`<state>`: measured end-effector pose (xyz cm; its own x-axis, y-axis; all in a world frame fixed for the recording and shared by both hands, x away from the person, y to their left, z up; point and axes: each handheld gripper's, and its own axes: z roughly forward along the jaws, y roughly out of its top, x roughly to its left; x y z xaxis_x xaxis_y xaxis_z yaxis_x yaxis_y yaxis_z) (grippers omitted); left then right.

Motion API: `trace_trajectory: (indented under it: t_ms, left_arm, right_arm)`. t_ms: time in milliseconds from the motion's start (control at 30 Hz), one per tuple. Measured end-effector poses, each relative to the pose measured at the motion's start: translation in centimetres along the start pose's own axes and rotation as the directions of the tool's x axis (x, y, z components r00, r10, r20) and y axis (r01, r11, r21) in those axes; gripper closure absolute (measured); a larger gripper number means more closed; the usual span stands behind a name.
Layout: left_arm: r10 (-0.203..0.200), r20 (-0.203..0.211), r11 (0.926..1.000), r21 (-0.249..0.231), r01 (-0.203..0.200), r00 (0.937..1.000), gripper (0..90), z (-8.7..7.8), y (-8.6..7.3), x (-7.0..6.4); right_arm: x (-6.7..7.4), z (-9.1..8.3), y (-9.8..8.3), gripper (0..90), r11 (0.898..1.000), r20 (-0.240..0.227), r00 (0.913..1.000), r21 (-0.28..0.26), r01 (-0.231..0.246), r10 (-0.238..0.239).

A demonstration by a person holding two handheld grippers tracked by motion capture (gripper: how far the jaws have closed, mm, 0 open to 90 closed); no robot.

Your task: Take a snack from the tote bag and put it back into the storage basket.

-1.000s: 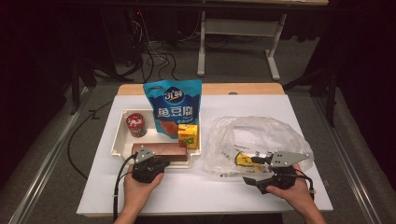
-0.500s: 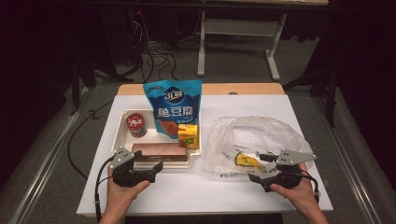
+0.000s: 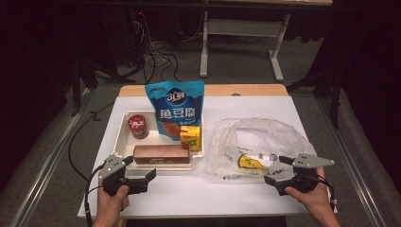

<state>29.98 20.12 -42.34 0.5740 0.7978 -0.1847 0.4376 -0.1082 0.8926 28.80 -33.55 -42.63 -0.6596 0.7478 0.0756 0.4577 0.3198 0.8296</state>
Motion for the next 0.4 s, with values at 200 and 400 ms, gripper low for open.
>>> trace_trajectory:
  t_ms: [200,400]
  left_arm:
    - [-0.012,-0.004,0.9998,-0.015,0.012,0.9999,0.3,-1.0,-0.6,1.1]
    - [-0.002,-0.010,0.9999,-0.010,0.002,1.0000,0.3,-0.9,-0.7,0.9]
  right_arm:
    - [-0.9,-0.6,-0.7,0.5,1.000,0.053,0.9985,0.013,-0.016,0.015]
    - [-1.2,-0.8,-0.8,0.1,0.999,0.058,0.9977,0.000,-0.036,0.036]
